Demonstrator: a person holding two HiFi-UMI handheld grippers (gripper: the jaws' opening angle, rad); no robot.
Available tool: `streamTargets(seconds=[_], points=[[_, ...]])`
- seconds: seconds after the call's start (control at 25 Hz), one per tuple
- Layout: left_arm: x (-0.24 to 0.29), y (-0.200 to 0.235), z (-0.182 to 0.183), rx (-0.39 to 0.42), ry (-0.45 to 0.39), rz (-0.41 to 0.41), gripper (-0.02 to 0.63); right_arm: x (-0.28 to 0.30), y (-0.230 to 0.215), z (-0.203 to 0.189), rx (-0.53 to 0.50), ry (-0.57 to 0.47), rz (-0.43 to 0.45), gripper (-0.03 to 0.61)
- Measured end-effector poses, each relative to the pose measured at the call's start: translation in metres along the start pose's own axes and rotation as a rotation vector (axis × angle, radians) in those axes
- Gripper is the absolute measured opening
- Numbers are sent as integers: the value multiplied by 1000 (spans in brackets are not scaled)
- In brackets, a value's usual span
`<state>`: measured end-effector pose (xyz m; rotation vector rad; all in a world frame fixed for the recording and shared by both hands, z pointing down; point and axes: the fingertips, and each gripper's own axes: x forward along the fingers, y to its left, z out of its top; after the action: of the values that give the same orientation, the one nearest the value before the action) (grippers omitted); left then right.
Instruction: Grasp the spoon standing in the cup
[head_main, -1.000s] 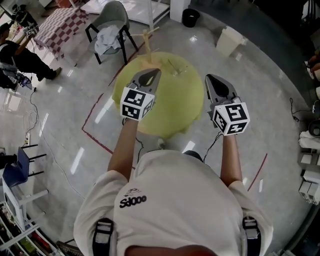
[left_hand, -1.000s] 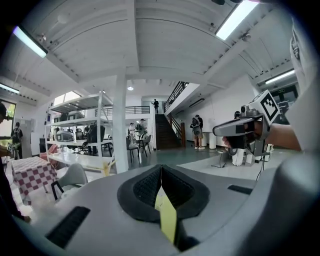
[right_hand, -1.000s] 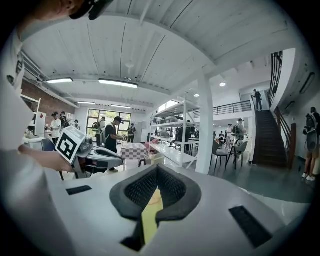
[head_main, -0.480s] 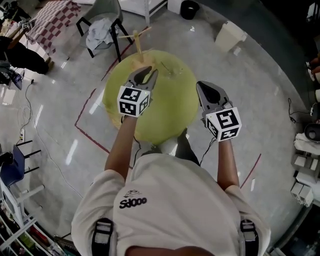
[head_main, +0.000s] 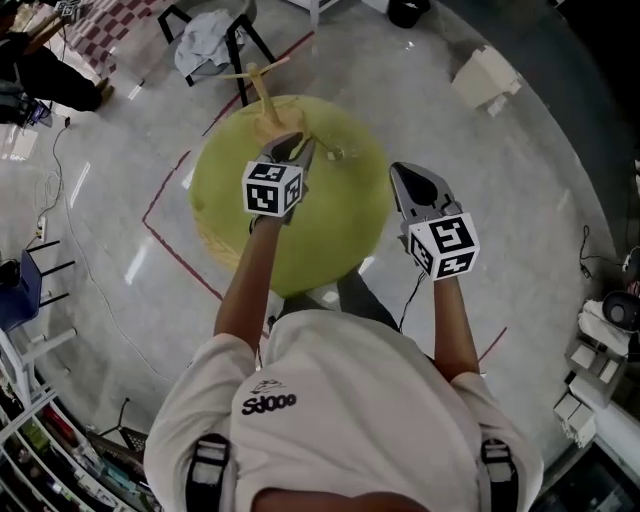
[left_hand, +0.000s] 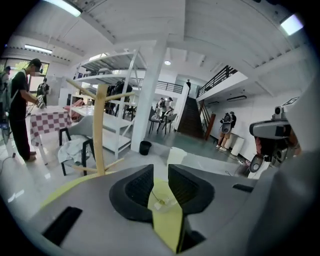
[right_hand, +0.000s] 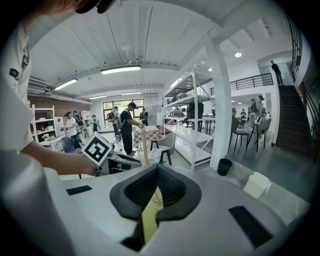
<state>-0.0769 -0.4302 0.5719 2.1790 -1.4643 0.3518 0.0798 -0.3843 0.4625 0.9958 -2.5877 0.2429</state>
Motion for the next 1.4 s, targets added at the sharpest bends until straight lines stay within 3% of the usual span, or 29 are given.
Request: streamTargets(seconds=[0.36, 0.72, 1.2, 1.4], points=[[61, 28, -47, -125, 101, 88, 117, 40, -42, -40, 53, 69, 83, 23], [86, 37, -66, -152, 131, 130, 90, 45, -63, -60, 77, 98, 78, 23], [84, 32, -62, -107, 139, 81, 34, 24, -52, -57, 96, 71, 7, 23], [62, 15, -44, 8, 101, 29, 34, 1, -33, -44, 101, 28, -56, 23]])
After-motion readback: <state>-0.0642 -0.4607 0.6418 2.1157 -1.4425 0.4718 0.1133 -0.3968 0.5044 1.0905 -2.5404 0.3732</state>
